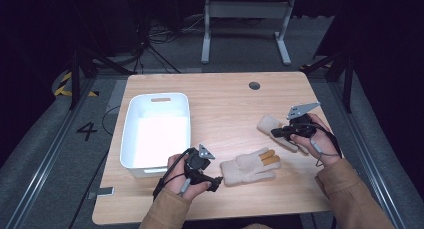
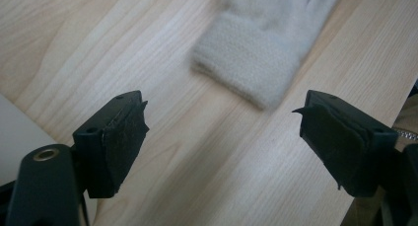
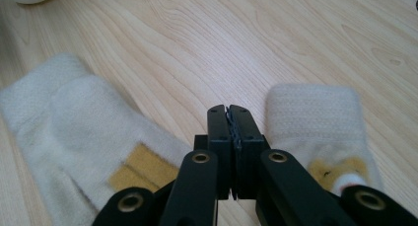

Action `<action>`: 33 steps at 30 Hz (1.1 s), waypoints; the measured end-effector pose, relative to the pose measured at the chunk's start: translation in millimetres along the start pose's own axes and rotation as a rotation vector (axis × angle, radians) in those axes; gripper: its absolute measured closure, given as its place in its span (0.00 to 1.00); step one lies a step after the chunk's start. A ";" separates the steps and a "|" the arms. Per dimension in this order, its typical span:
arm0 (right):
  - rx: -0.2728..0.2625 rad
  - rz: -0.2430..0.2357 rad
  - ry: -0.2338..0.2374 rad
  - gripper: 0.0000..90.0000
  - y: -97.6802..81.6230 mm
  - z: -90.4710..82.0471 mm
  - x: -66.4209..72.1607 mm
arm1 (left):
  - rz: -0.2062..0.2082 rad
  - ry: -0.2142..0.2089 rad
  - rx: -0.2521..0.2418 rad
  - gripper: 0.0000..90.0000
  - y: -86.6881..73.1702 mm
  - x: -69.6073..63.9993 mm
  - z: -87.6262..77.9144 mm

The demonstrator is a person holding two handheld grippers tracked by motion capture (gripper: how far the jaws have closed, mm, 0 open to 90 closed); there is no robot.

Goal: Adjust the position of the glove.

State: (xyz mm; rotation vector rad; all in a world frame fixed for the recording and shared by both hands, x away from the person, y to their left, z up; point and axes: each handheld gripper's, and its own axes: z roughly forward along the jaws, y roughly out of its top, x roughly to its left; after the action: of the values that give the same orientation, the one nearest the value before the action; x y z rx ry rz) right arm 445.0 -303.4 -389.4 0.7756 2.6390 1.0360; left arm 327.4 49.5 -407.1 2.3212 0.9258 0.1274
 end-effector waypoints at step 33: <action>0.146 -0.042 0.085 1.00 0.5 58.5 11.4 | 0.029 -0.059 0.069 0.23 -6.1 -13.4 -11.3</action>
State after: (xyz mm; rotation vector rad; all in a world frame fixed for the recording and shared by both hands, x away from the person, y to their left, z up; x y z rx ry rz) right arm 457.0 -263.4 -431.9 0.7165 2.8157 0.8932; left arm 310.3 50.1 -399.9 2.3892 0.8808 0.0391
